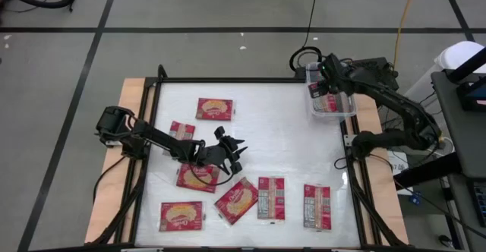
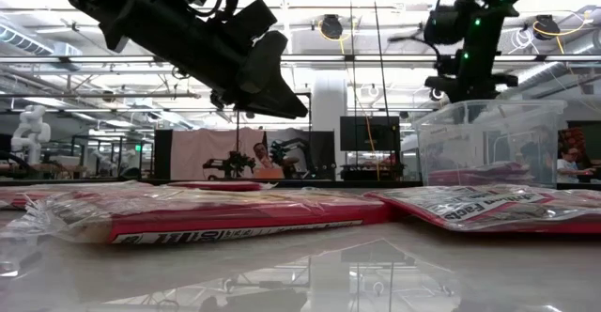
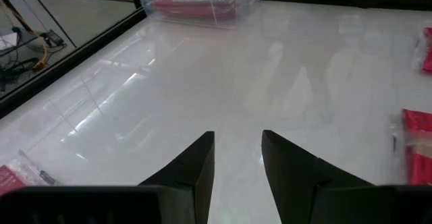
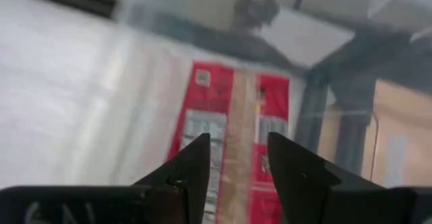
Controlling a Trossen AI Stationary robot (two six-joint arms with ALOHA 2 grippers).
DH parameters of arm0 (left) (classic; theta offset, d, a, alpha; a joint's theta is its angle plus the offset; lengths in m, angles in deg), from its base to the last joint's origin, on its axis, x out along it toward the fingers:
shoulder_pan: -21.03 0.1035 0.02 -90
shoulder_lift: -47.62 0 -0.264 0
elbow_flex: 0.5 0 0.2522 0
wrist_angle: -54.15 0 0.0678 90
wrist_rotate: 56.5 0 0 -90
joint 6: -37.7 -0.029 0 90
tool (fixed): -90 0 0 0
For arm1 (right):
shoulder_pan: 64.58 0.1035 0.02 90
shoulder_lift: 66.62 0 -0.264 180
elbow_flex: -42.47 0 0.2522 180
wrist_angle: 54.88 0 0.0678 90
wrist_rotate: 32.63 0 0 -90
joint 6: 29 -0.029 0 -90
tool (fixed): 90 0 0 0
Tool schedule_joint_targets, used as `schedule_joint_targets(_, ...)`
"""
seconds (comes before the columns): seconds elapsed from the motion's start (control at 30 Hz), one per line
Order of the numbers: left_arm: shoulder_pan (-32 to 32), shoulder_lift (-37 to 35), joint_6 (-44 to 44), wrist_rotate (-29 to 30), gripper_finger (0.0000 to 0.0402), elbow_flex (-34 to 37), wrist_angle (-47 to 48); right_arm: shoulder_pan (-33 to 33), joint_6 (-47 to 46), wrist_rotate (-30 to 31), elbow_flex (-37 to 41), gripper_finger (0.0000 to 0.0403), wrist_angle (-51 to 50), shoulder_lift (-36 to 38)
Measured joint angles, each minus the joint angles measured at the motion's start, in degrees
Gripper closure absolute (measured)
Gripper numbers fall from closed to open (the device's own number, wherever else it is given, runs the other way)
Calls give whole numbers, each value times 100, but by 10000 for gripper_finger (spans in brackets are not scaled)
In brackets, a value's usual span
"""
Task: Sort popcorn bags into baskets
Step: Put the red popcorn bag into the transparent container
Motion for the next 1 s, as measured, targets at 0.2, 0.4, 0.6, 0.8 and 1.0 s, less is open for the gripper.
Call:
schedule_joint_targets(0.2,55,0,48,-236,275,-2,89,-454,325,-539,1,261,-162,-440)
schedule_joint_targets(0.4,321,2,21,-249,275,-2,550,-500,307,-575,-11,261,-128,-756)
schedule_joint_targets(0.6,1149,2,-199,-642,275,-2,726,-503,113,-651,-32,261,-229,-946)
schedule_joint_targets(0.8,2132,-105,-126,-1825,275,-2,1051,-520,605,-844,-12,261,-345,-805)
schedule_joint_targets(1.0,2549,-567,-217,-2219,275,-2,1601,-584,826,-1144,-3,261,-476,-316)
